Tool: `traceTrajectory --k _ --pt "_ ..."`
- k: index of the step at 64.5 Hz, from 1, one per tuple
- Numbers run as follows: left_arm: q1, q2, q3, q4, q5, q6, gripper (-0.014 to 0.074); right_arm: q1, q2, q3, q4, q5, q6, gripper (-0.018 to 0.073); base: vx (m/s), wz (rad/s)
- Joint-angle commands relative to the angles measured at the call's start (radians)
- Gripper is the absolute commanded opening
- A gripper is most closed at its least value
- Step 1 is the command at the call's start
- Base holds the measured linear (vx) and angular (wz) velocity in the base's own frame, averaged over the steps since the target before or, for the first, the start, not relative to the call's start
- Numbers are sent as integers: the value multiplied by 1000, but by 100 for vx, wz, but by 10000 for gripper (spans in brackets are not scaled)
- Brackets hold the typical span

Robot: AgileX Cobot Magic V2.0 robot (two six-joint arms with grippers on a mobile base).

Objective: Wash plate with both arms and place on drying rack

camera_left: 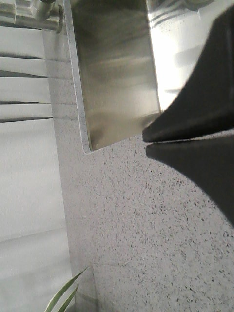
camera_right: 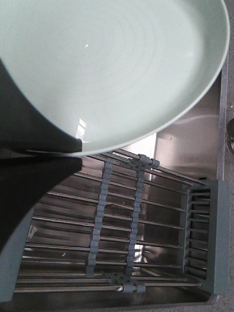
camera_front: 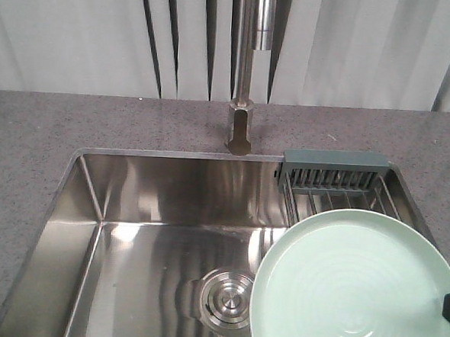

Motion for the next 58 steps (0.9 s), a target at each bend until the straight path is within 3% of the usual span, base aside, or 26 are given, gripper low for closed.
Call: traceTrajectory --k 1,58 --pt "-4 -15 -22 -5 -72 -6 -6 -7 6 -26 38 -52 -2 -1 0 0" --pt "-4 -15 -22 -5 -72 -6 -6 -7 6 -26 38 -52 -2 -1 0 0"
